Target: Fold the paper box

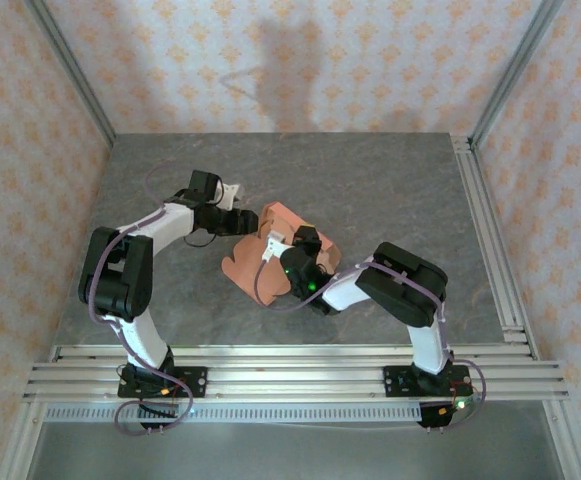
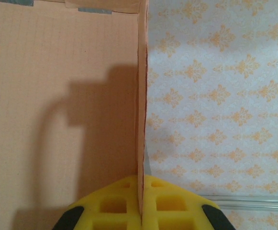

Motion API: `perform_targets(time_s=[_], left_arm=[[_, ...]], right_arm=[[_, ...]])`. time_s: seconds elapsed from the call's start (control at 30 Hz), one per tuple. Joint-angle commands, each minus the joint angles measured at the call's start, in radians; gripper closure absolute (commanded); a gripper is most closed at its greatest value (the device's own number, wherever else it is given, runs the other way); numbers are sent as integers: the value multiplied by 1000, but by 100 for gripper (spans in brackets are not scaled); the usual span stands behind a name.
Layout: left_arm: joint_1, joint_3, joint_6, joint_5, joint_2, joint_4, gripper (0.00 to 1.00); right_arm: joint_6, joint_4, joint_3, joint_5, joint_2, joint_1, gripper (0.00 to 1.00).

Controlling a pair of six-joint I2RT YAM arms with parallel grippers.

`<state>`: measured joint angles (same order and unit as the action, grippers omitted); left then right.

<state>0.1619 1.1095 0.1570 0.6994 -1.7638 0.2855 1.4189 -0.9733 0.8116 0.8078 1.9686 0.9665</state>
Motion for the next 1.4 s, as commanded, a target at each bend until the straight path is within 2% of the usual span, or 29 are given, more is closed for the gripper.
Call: perform_targets(time_s=[0.0, 0.53, 0.7, 1.0, 1.37], left_arm=[[5, 4, 2, 24, 7, -39, 41], [21, 26, -15, -3, -32, -5, 41], [25, 44, -16, -10, -51, 7, 46], [39, 81, -40, -44, -77, 28, 47], [73, 38, -70, -67, -53, -51, 49]], right_arm=[[15, 17, 25, -1, 6, 12, 100], [-58, 149, 47, -28, -43, 25, 100], [-94, 192, 49, -43, -65, 26, 100], [-178, 304, 52, -91, -114, 27, 100], [-251, 394, 64, -133, -139, 27, 100]])
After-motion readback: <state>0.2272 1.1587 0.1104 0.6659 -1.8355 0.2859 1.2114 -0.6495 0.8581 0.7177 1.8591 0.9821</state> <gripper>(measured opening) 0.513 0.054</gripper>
